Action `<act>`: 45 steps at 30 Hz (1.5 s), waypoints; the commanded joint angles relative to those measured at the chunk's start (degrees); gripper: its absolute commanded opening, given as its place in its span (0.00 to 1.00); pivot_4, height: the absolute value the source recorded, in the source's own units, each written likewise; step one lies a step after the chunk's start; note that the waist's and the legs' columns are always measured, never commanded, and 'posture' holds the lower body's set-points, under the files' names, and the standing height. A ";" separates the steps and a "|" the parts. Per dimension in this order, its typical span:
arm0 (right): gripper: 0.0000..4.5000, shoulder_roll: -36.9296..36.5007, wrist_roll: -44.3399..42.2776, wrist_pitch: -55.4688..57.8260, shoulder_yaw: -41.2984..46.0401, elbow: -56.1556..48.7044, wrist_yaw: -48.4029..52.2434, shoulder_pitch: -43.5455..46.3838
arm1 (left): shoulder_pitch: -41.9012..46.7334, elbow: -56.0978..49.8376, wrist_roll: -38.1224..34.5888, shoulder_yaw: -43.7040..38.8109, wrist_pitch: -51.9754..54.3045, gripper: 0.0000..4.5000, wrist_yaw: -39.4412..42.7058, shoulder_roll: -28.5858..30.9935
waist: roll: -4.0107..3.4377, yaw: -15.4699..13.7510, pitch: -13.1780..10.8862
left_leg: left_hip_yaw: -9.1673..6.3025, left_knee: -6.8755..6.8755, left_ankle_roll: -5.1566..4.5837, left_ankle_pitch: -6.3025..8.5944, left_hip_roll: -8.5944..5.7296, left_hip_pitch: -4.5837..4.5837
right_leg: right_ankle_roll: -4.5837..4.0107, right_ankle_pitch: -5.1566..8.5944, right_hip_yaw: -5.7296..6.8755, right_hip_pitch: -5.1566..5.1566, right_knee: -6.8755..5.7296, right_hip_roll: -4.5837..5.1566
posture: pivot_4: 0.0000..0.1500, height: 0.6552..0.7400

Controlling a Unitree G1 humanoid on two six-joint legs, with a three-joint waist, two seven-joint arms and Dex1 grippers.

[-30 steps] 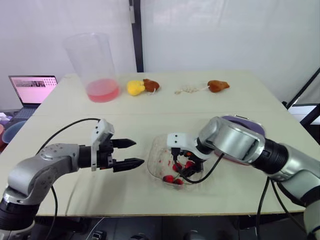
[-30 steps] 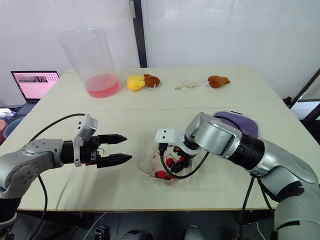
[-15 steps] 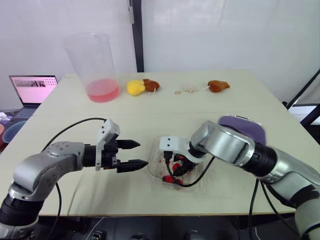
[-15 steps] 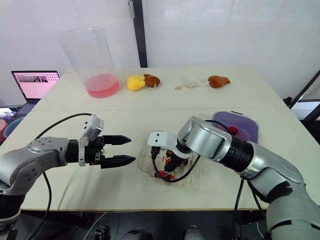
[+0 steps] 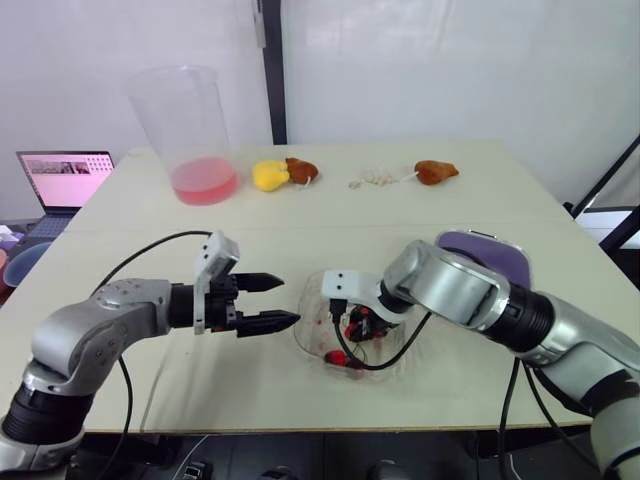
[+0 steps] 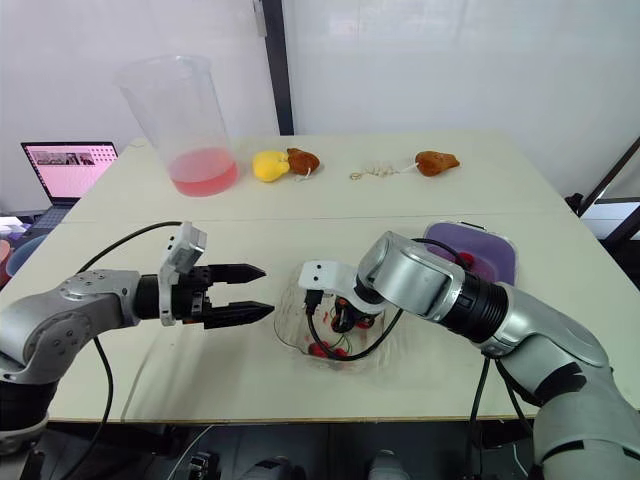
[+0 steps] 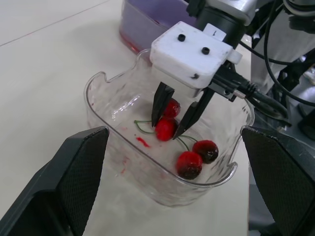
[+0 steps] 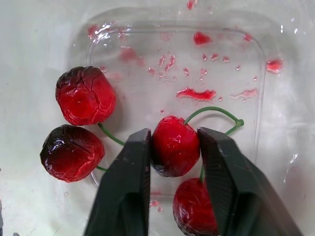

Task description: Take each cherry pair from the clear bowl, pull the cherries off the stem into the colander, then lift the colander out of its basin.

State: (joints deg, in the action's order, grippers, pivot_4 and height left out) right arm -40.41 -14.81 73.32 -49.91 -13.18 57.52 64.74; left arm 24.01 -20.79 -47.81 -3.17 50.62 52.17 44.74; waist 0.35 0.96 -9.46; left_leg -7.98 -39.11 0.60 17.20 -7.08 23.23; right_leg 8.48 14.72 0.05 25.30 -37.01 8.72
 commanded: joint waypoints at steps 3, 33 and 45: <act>0.35 1.89 0.42 -1.35 2.25 0.45 0.47 2.31 | 0.07 -0.16 0.42 -1.86 -1.68 1.00 0.53 0.35 | 0.00 0.03 0.00 | 0.00 0.00 0.00 0.00 0.00 0.00 | 0.00 0.00 0.00 0.00 0.00 0.00 | 1.00 1.00; 0.75 0.53 0.52 2.53 1.71 -0.32 -0.98 0.62 | 1.15 1.87 2.96 -0.44 -2.90 1.00 2.19 1.06 | 0.00 0.12 0.00 | 0.00 0.00 0.01 0.00 0.00 0.01 | 0.00 0.00 0.00 0.03 -0.04 0.00 | 1.00 1.00; 0.29 0.25 0.78 2.71 1.73 -1.06 -1.78 -0.02 | 2.57 2.20 3.86 -0.28 -3.23 1.00 1.96 -0.11 | 0.00 0.07 0.00 | 0.00 0.00 0.01 0.00 0.00 0.01 | 0.00 0.00 0.00 0.02 -0.04 0.00 | 1.00 1.00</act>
State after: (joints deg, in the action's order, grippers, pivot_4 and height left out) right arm -39.89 -14.08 76.22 -49.06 -12.88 55.78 64.13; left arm 25.66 -18.10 -44.22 -3.07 48.29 53.85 44.64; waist 0.35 1.02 -9.46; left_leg -7.98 -39.12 0.61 17.20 -7.08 23.24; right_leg 8.48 14.72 0.05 25.32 -37.05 8.72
